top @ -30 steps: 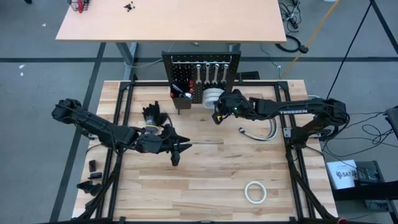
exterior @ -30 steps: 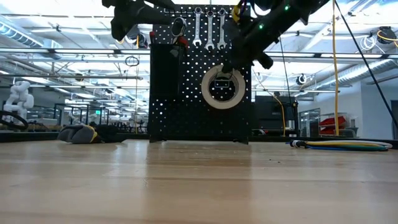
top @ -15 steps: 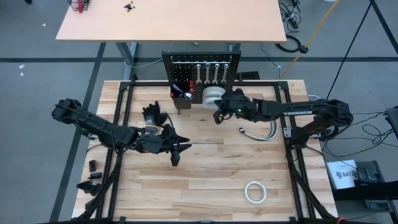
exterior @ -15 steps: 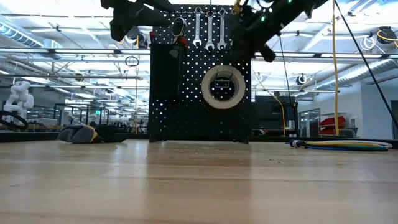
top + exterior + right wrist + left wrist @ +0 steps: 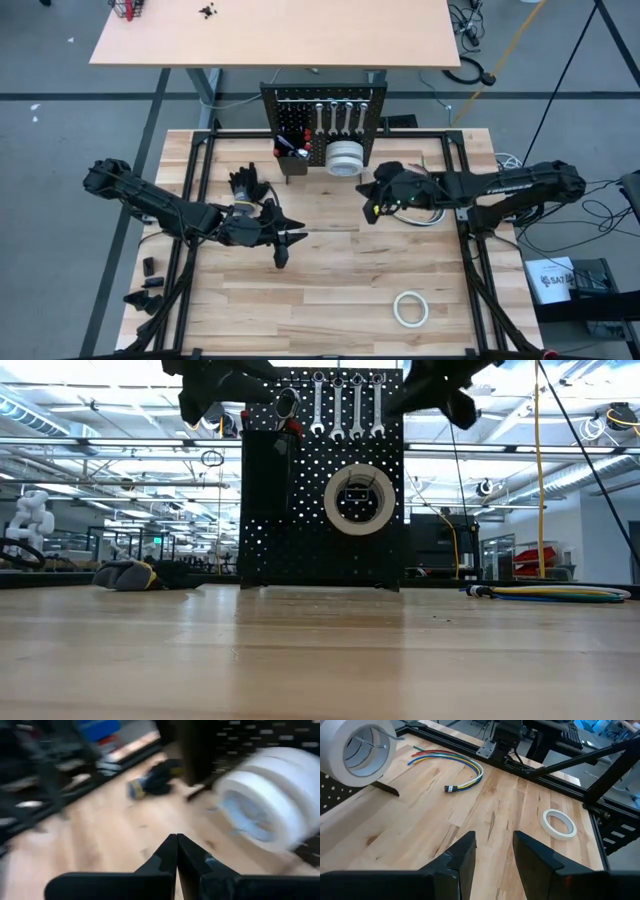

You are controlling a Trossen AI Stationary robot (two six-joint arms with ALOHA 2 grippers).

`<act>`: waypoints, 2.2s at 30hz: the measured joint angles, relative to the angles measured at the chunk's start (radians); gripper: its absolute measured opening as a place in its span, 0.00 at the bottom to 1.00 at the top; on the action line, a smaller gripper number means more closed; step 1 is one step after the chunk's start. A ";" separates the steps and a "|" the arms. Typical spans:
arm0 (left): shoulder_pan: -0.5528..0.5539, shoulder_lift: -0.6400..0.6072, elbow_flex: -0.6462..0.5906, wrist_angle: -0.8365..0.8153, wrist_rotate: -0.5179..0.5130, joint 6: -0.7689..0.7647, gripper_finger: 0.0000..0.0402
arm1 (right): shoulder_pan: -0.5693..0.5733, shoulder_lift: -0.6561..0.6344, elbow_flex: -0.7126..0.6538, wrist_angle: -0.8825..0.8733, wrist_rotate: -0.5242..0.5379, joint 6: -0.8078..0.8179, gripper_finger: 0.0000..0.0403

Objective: Hang tools onto peg board
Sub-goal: Hang the white tape on the peg board

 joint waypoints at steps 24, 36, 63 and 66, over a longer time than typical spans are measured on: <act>-0.035 0.000 0.000 0.011 0.019 -0.051 0.33 | -0.215 0.176 0.001 0.073 0.070 -0.084 0.00; -0.035 0.000 0.000 0.012 0.018 -0.078 0.33 | -0.235 0.176 0.001 0.099 -0.014 -0.093 0.00; -0.034 0.096 -0.034 0.051 -0.004 -0.048 0.33 | 0.567 0.083 0.001 -0.285 -0.203 1.076 0.00; -0.033 0.141 -0.034 0.108 0.016 -0.048 0.33 | 0.667 0.117 0.000 -0.345 -0.204 1.262 0.00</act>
